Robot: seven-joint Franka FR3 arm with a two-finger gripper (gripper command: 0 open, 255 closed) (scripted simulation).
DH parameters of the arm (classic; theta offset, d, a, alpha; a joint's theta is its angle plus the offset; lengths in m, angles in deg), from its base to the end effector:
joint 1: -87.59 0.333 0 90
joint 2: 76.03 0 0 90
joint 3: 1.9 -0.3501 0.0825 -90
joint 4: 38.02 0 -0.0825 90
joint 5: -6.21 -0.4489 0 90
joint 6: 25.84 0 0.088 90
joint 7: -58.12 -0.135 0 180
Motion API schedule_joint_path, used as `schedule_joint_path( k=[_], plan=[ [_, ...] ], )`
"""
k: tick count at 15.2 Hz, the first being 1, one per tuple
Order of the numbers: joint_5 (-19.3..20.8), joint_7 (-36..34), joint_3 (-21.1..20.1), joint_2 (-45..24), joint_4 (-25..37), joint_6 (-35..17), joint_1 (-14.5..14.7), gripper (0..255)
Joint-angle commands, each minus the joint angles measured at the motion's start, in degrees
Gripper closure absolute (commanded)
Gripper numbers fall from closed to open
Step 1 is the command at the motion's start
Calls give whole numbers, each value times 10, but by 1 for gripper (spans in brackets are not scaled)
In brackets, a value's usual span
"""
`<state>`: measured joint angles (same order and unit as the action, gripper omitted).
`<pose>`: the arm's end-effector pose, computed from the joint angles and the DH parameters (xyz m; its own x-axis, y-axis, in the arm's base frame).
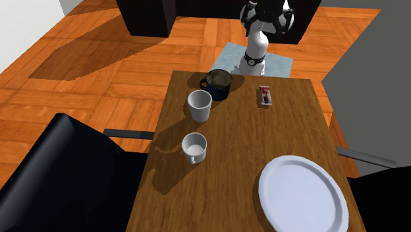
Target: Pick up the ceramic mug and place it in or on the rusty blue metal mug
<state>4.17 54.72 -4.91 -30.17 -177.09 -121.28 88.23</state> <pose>0.3513 0.0299 0.5613 0.9992 -0.0135 0.0383 -0.0135 -0.9999 -0.0001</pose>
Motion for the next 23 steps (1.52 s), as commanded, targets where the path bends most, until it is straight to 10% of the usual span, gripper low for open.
schedule_joint_path(
  k=[1, 23],
  plan=[
    [0, 0, 0, 0, 0, 0, 0, 0],
    [49, 32, 8, -497, 275, -209, -20, 0]
  ],
)
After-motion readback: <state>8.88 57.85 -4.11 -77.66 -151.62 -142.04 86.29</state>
